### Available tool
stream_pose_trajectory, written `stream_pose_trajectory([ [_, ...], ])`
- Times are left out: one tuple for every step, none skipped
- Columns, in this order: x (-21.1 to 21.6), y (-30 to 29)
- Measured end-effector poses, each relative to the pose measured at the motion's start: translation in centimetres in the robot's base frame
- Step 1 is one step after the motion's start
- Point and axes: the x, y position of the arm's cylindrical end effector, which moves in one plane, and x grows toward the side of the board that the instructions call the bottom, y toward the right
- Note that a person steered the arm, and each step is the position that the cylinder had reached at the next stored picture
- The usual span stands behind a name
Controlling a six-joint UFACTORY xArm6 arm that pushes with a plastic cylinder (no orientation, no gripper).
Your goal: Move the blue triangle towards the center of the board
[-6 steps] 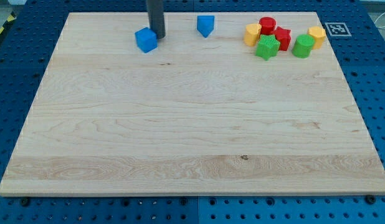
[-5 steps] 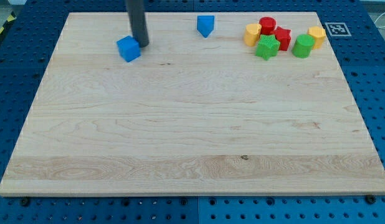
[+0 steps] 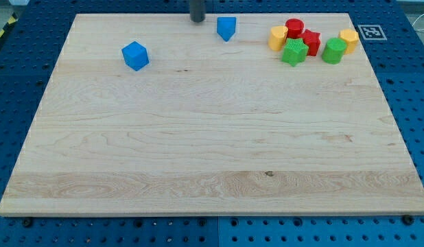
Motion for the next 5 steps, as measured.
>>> stream_pose_trajectory([
  [-0.1, 3.5],
  [2.0, 4.7],
  [3.5, 4.7],
  [4.5, 4.7],
  [6.1, 4.7],
])
